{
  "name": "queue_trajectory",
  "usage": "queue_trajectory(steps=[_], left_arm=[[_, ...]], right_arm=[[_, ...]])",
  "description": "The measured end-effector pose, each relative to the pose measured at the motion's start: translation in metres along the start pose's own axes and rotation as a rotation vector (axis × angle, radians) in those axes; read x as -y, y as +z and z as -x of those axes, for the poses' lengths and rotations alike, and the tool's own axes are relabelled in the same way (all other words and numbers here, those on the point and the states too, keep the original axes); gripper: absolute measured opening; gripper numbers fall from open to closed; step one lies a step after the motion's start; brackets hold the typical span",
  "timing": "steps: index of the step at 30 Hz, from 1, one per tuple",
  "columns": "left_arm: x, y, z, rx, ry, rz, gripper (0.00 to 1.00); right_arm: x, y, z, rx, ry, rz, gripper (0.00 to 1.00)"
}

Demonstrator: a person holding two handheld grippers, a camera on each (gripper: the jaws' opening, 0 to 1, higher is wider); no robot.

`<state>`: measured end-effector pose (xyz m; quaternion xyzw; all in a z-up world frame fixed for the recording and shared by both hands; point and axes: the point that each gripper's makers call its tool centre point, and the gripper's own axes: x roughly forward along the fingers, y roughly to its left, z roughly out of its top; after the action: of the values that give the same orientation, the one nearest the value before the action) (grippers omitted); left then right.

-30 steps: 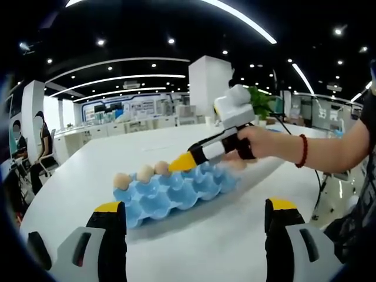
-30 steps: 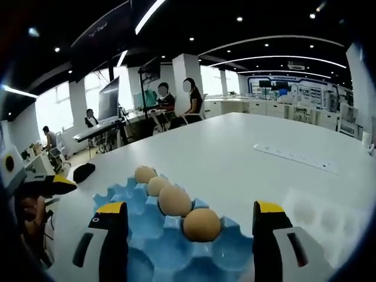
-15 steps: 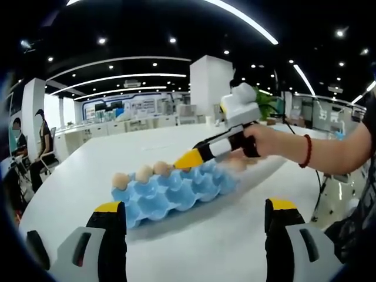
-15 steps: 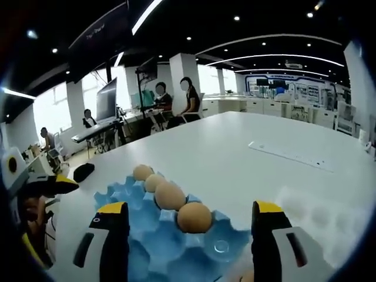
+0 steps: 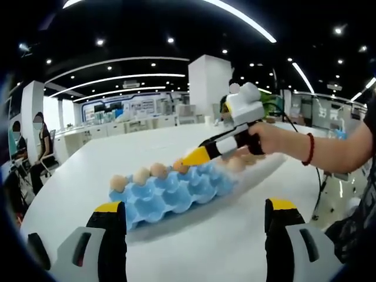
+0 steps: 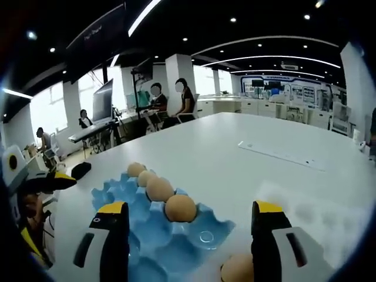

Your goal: Place the egg into an empty slot of the egg tray after lifting it from the table, then release the egg inside the slot.

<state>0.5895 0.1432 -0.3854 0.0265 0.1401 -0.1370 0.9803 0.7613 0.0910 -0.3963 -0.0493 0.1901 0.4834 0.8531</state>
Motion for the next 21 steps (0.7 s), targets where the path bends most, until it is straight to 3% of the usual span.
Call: queue_trajectory(steps=[21], left_arm=[[0.008,0.003,-0.003,0.0,0.009,0.0,1.0]], right_arm=[[0.027,-0.008,0.025,-0.001,-0.055,-0.007,0.88]])
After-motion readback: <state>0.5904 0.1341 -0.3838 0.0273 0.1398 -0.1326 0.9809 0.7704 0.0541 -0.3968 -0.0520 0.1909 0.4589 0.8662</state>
